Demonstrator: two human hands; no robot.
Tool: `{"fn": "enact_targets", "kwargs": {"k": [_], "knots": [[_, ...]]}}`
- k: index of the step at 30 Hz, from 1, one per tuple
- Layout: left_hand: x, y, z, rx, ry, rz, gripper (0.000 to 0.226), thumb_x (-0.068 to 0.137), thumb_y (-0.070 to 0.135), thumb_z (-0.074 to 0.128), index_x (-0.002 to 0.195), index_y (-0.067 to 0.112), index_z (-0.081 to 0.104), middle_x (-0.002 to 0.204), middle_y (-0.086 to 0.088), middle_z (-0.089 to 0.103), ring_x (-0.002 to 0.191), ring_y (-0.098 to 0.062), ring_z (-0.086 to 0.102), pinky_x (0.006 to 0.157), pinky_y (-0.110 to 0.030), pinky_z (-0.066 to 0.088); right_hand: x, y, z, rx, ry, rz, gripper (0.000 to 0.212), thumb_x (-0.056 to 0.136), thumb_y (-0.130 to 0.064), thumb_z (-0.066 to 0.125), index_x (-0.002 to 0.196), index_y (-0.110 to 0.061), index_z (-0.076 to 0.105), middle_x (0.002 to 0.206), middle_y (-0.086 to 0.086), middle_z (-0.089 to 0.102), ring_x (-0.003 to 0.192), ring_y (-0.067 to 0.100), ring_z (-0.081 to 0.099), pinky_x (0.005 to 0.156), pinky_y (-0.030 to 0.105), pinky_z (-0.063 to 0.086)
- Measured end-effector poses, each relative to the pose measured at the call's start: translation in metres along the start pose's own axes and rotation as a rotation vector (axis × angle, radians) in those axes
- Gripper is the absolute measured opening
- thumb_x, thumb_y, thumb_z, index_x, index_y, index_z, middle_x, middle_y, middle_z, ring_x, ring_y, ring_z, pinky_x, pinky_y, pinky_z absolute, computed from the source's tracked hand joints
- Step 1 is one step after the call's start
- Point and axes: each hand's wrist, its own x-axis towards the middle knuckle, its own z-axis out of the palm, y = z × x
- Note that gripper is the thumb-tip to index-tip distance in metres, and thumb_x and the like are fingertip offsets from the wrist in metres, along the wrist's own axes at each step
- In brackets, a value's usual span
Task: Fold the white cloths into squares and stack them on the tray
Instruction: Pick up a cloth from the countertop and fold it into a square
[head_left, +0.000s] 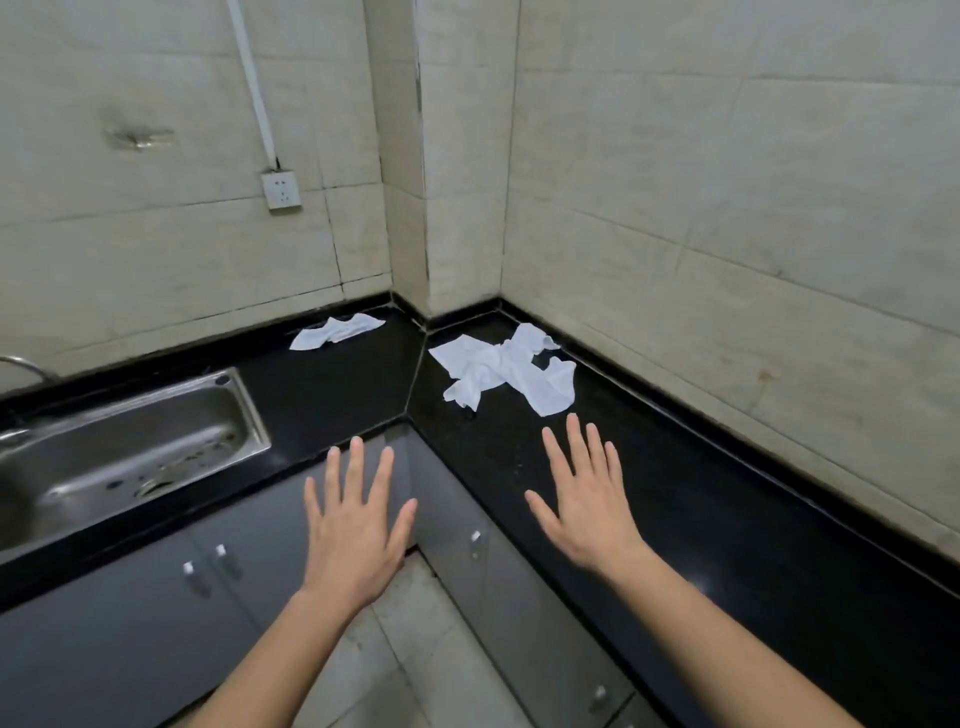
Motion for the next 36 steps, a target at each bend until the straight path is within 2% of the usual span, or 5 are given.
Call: {"fn": "enact_targets", "kwargs": {"k": [4,14,20,28,36], "knots": [[0.039,-0.029,0.023,0.022,-0.046,-0.013,0.073,0.095,0.063,0.022,0.157,0.025,0.019,0.165,-0.012,0.004,0.152,-0.035,0.001,0.118,-0.06,0.013,0.045,-0.016,0.032,0.005,-0.035,0.0,0.081,0.096,-0.057,0.038,0.16,-0.018,0.008,0.166,0.016,-0.005,0.153,0.038,0.001,0.122,0.052,0.005],[0.229,-0.108,0.072,0.142,-0.127,-0.026,0.074,0.093,0.064,0.023,0.154,0.022,0.031,0.163,-0.015,0.018,0.149,-0.04,0.017,0.111,-0.065,0.029,0.237,-0.054,0.107,0.112,-0.078,-0.007,0.08,0.095,-0.06,0.028,0.16,-0.018,0.006,0.166,0.016,-0.004,0.153,0.038,0.0,0.123,0.052,0.005],[0.338,-0.148,0.068,0.121,-0.054,-0.064,0.077,0.091,0.066,0.016,0.156,0.026,0.023,0.165,-0.011,0.009,0.151,-0.035,0.006,0.117,-0.06,0.018,0.374,-0.09,0.11,0.17,-0.074,-0.111,0.077,0.1,-0.055,0.031,0.159,-0.021,-0.006,0.165,0.011,-0.019,0.151,0.033,-0.018,0.123,0.049,-0.007],[0.431,-0.224,0.083,0.108,-0.082,-0.115,0.074,0.093,0.063,0.02,0.154,0.021,0.03,0.163,-0.015,0.016,0.149,-0.039,0.015,0.113,-0.064,0.025,0.504,-0.171,0.136,0.126,-0.112,-0.232,0.079,0.1,-0.054,0.036,0.159,-0.02,-0.002,0.166,0.012,-0.011,0.153,0.033,-0.008,0.123,0.049,0.0],[0.538,-0.329,0.122,0.049,-0.158,-0.123,0.076,0.092,0.062,0.017,0.154,0.02,0.032,0.163,-0.015,0.016,0.15,-0.039,0.013,0.114,-0.063,0.023,0.619,-0.231,0.178,0.054,-0.174,-0.193,0.08,0.1,-0.056,0.033,0.159,-0.019,-0.006,0.166,0.012,-0.014,0.152,0.033,-0.012,0.124,0.048,-0.001]]}}
